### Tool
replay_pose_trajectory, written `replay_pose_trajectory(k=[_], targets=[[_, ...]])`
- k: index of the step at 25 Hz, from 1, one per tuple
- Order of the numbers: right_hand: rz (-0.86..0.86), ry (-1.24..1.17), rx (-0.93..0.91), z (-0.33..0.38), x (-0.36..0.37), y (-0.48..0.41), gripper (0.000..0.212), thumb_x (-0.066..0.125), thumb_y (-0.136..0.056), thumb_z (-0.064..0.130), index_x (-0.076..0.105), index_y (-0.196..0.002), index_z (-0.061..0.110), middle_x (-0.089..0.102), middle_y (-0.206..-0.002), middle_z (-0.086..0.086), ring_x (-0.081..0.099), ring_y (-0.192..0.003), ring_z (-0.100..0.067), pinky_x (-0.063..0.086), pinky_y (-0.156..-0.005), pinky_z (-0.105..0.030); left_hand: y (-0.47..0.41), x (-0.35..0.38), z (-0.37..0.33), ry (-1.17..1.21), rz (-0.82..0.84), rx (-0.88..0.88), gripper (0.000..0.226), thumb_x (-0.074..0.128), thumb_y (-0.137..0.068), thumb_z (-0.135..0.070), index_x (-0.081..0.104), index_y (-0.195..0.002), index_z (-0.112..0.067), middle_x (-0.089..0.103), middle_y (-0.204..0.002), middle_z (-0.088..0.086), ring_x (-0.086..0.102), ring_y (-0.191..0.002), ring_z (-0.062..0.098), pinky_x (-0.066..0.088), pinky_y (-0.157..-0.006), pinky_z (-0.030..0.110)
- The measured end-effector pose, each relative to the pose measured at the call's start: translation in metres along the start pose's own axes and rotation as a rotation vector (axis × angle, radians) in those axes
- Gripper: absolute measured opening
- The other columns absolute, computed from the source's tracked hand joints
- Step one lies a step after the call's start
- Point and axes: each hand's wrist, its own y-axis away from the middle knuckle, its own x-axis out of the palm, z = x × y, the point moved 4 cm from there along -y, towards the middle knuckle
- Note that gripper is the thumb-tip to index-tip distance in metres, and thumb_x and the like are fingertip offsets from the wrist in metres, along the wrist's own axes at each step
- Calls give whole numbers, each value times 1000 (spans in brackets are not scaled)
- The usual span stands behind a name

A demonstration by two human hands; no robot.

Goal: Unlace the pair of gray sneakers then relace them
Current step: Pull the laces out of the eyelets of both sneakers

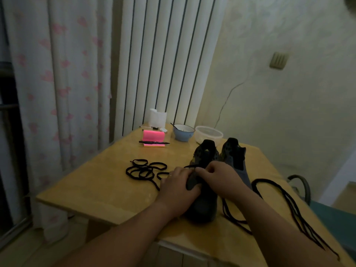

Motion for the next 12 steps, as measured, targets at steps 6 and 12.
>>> replay_pose_trajectory(k=[6,12], targets=[[-77,279,-55,21,2,-19,27,60,-102,39,56,-82,20,61,-83,-1,60,-75,-19,57,-67,-38,1,0,2,1,-11,-2,60,45,-89,-68,43,-146,-49,47,-131,-16,48,-125,9,31,-111,42],[116,-596,-80,-3,-2,34,23,64,-102,26,60,-85,11,60,-94,-6,59,-83,-21,47,-75,-33,2,-3,-2,-37,-21,6,52,47,-94,-65,47,-142,-45,49,-134,-13,47,-125,14,33,-106,43]])
